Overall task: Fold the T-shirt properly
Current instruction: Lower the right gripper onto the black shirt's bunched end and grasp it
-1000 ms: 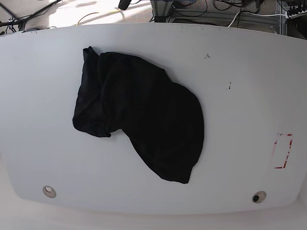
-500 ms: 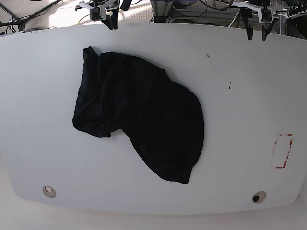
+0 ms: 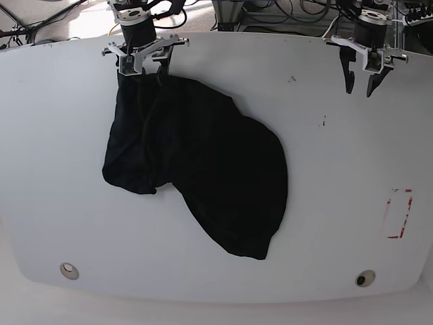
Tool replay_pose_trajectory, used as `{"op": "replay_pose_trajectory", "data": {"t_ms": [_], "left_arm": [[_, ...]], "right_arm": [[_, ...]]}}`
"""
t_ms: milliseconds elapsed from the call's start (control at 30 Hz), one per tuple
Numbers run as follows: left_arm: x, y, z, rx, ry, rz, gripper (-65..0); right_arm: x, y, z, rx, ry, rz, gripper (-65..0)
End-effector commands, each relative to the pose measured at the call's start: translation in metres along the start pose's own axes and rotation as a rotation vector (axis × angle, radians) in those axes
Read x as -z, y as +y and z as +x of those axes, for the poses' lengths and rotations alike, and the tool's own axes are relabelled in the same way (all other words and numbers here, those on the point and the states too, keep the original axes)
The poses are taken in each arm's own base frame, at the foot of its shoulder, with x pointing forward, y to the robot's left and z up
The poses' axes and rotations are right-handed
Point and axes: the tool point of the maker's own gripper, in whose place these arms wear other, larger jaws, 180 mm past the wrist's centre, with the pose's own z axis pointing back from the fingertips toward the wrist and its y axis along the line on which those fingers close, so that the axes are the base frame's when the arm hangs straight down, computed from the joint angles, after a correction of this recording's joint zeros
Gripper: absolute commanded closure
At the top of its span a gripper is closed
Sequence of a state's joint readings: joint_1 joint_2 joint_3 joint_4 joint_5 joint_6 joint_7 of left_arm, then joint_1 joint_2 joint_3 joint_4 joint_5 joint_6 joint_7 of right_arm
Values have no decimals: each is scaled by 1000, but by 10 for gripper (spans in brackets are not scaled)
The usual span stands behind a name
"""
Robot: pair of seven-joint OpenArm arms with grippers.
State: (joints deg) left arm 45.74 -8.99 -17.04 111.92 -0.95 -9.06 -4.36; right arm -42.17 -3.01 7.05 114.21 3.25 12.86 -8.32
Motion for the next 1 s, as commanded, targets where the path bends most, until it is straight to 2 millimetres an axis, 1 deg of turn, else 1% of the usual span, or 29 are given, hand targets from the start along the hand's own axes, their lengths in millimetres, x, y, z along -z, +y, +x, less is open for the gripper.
{"op": "replay_pose_trajectory", "data": {"t_ms": [0, 67, 100, 200, 233, 300, 367, 433, 500, 533, 633, 667, 733, 833, 933, 967], "left_arm": [[10, 9, 15, 26, -30, 9, -237], [16, 12, 16, 30, -19, 15, -249], [18, 13, 16, 33, -12, 18, -276], [19, 14, 16, 35, -11, 20, -425], [19, 15, 17, 35, -12, 20, -457], [22, 14, 20, 33, -23, 21, -500], [23, 14, 21, 31, -23, 24, -499], [23, 14, 20, 32, -21, 24, -499], [23, 14, 20, 30, -21, 23, -499], [23, 13, 20, 30, -21, 22, -499], [24, 8, 20, 28, -21, 8, -499], [25, 7, 20, 27, -23, 7, -499], [25, 7, 20, 27, -23, 7, -499], [25, 7, 21, 27, -24, 7, -499], [32, 9, 30, 25, -54, 13, -499], [34, 9, 33, 25, -62, 15, -499]], "right_arm": [[11, 4, 21, -3, -49, 20, -263], [19, 4, 26, -10, -41, 25, -263], [24, 5, 29, -14, -33, 28, -263], [39, 13, 40, -49, -17, 86, -265], [43, 16, 44, -58, -18, 99, -271], [51, 18, 53, -74, -19, 113, -322], [58, 17, 62, -83, -18, 109, -401], [63, 7, 71, -87, -24, 81, -474], [67, -1, 79, -92, -34, 63, -503], [69, -6, 82, -96, -32, 51, -501], [74, -14, 82, -93, -8, 32, -499], [76, -18, 86, -94, -10, 23, -499], [80, -23, 81, -88, 15, 13, -499], [81, -19, 77, -111, 38, 43, -496], [81, -16, 76, -121, 42, 59, -453], [83, -16, 70, -115, 57, 60, -444]]}}
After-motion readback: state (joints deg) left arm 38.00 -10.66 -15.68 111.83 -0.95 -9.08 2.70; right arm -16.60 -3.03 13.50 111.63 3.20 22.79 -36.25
